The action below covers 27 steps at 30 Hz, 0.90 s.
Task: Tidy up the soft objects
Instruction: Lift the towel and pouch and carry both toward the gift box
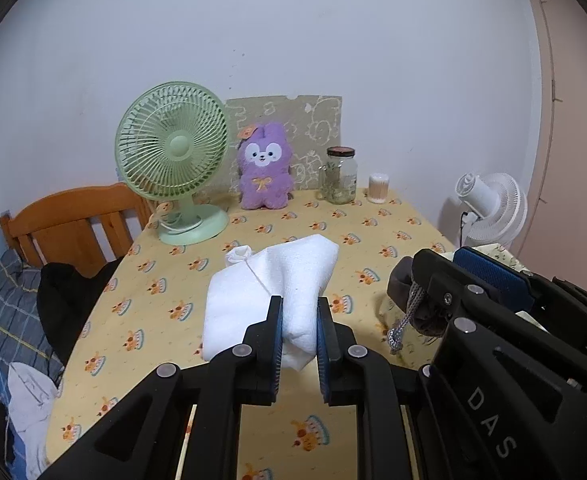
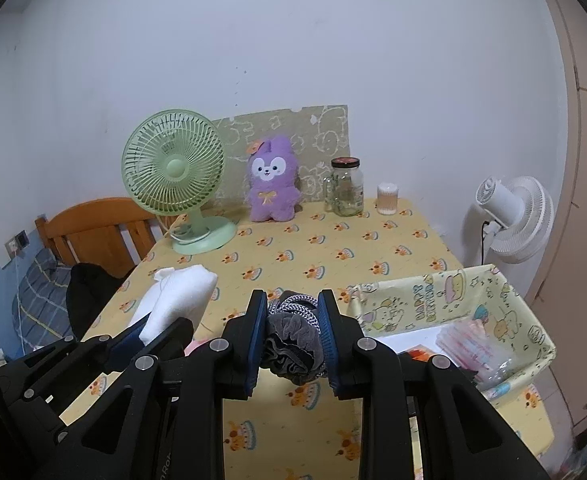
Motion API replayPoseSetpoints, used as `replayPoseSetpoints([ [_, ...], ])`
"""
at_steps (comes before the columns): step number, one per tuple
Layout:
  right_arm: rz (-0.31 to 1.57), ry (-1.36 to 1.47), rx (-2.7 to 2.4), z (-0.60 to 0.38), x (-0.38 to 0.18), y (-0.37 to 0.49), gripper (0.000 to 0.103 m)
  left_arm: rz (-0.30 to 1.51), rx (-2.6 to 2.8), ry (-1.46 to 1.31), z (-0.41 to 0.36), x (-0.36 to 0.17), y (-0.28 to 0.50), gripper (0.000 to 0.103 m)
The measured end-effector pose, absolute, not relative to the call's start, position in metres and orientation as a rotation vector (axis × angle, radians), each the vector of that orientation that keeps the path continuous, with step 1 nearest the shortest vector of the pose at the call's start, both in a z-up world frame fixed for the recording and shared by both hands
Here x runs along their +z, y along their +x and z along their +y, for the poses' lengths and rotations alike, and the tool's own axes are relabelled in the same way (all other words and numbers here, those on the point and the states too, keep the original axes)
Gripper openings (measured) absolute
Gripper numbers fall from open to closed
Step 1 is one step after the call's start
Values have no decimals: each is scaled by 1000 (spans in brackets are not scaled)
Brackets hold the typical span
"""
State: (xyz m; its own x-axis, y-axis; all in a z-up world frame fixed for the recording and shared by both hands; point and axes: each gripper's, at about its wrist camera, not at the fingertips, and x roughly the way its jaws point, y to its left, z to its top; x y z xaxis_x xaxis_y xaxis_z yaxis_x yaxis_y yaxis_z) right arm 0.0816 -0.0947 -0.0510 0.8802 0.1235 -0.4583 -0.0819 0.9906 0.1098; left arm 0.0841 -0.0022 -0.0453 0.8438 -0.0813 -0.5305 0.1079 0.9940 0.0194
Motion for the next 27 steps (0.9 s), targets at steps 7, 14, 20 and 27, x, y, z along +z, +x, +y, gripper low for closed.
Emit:
replayPoseSetpoints([
  [7,472,72,89,-113,-47,85,29,545,-112,44,-20,-44,90,12],
  [14,453,71,69,-133,-42,88,29,525,-136,47,-39,-38,95,12],
  [20,437,71,45,-150,-38,90,29,511,-168,52,-57,-35,99,12],
  [27,425,70,26,-169,-36,91,29,507,-204,48,-76,-33,105,13],
])
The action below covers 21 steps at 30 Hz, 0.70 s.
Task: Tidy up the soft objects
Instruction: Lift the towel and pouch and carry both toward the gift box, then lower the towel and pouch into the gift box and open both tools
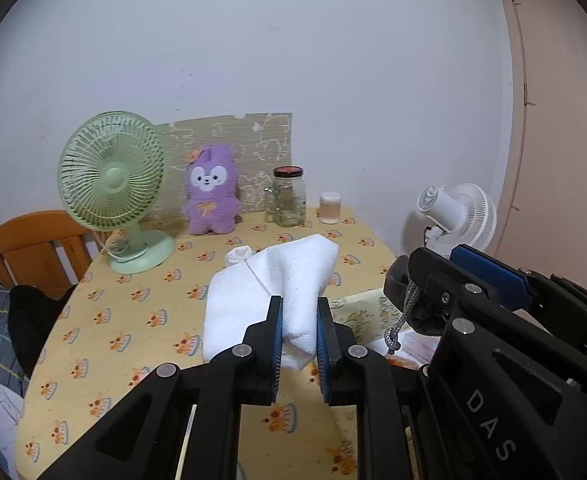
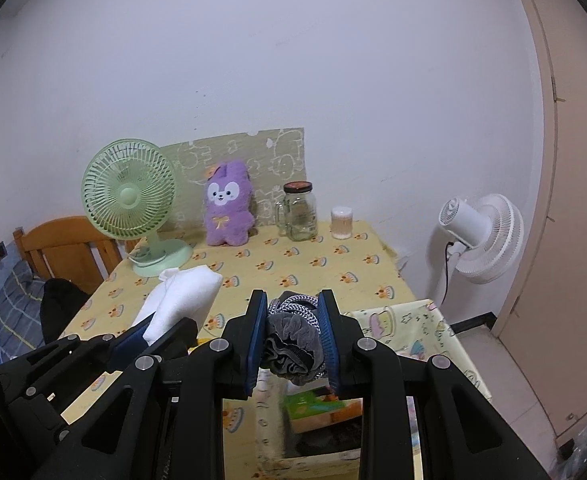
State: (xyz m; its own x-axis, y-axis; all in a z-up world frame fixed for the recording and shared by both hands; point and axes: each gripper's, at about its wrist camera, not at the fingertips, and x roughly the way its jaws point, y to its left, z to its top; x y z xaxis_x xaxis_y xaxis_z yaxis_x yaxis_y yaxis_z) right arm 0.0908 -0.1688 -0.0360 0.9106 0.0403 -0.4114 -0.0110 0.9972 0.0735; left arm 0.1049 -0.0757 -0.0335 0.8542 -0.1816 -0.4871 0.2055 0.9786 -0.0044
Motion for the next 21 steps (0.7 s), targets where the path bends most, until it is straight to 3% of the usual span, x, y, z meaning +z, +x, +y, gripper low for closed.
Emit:
replayPoseSetpoints([
  [21,436,86,-46,-223,-41,107,29,521,-266,62,-130,-39,126,13],
])
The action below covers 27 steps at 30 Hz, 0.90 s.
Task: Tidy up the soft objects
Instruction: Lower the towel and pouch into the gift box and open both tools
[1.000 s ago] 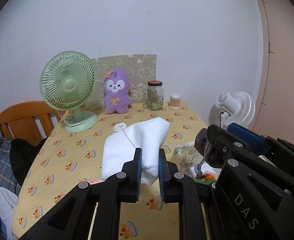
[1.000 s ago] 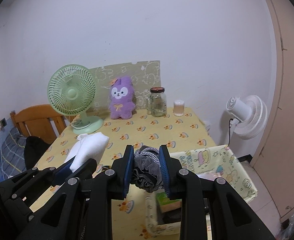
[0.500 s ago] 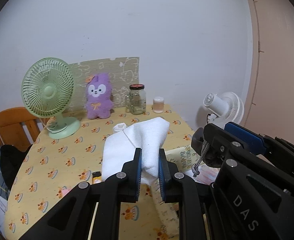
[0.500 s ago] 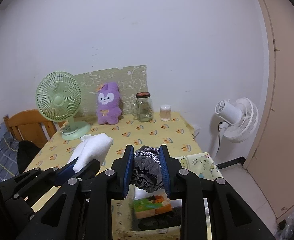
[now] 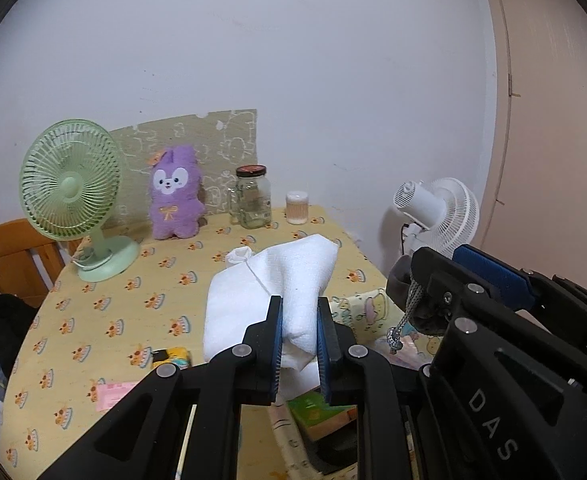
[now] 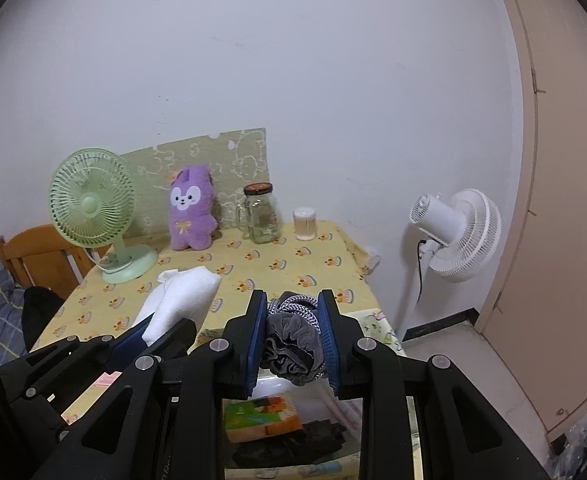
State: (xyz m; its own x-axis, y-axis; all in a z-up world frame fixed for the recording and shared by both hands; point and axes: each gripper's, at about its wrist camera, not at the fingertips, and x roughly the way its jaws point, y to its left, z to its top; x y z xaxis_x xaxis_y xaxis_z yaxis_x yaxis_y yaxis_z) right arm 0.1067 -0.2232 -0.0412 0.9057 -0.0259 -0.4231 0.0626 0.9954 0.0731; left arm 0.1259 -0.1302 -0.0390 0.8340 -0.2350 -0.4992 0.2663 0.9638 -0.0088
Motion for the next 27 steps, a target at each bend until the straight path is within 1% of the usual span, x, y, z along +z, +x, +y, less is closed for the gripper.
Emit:
replayPoseSetpoints([
  [11,494,102,-79,-251,-64,121,29,576,-320,89,-160,-60,144,14],
  [14,513,108,-83,-256,-70,125,29,607,-323,100,-165,-67,149,17],
  [16,525,108,-85,-258,-74,129,29,624,-320,110,-168,-70,153,26],
  [18,532,115,-80,-260,-77,132,29,643,-324,114,-169,-73,155,44],
  [19,536,119,-75,-261,-78,134,29,651,-329,113,-170,-74,157,48],
  [20,540,123,-70,-261,-80,135,29,655,-327,115,-170,-75,158,55],
  [21,543,125,-66,-262,-81,136,29,657,-324,117,-170,-76,159,60],
  [22,544,126,-63,-262,-82,137,29,660,-316,122,-170,-77,160,62],
  [24,550,134,-54,-261,-84,140,29,674,-295,137,-171,-78,161,70],
  [27,567,159,-32,-263,-89,145,29,677,-283,155,-171,-78,162,80],
])
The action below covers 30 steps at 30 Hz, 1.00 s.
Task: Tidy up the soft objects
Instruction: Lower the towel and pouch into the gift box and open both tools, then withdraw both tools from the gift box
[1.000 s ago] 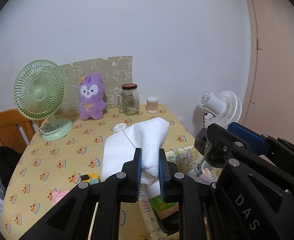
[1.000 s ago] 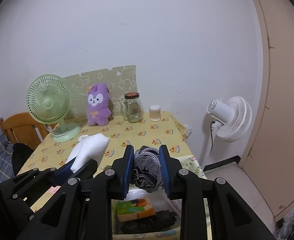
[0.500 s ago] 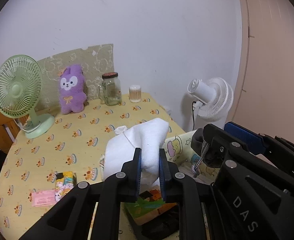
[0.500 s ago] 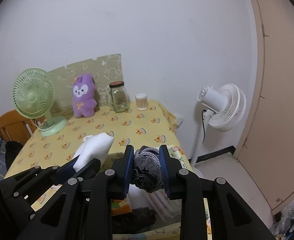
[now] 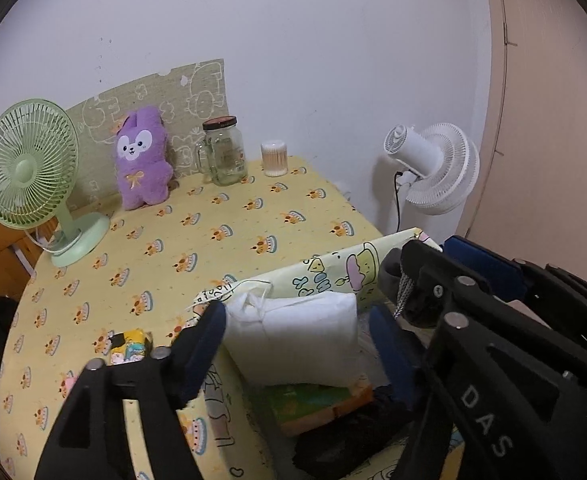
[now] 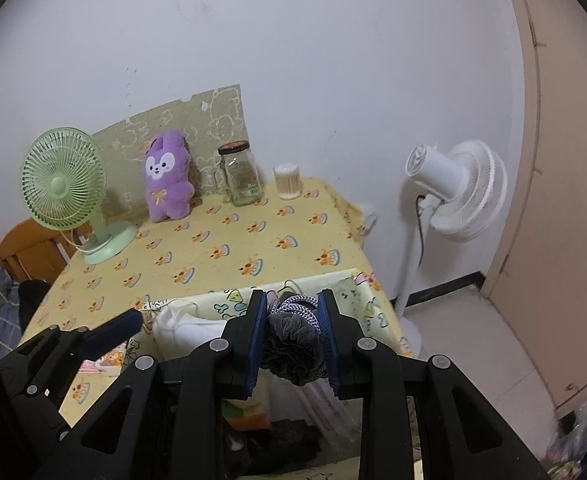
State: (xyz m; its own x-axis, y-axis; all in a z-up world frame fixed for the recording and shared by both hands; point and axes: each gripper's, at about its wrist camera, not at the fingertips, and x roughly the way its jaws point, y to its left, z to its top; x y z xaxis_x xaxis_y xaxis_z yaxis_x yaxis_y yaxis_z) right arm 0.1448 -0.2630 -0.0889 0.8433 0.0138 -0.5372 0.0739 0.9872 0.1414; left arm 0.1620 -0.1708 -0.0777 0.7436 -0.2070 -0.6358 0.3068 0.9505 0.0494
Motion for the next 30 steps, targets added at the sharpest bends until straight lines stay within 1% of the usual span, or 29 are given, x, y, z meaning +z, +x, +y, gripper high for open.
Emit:
replayPoseSetpoints([
  [4,585,177,-28,-263,-95,152,31,699,-277,173,-171,-81,166,84],
  [5,595,185,-30,-264,-96,155,34,703,-281,173,-170,-81,167,85],
  [7,608,194,-28,-263,-99,158,45,700,-289,174,-169,-82,168,85],
  [8,614,198,-27,-263,-100,160,56,700,-294,177,-169,-82,167,87],
  [9,620,202,-26,-262,-101,160,62,696,-300,177,-169,-82,167,90],
  [10,624,206,-26,-262,-102,161,65,693,-304,178,-168,-82,166,91],
  [12,630,205,-36,-261,-102,161,76,695,-305,179,-169,-82,166,91],
  [17,642,197,-75,-259,-101,158,91,702,-320,165,-165,-81,162,93],
  [24,622,182,-94,-253,-95,148,94,673,-312,168,-160,-74,155,98],
  [30,605,166,-88,-243,-87,137,95,638,-315,161,-149,-67,146,99],
])
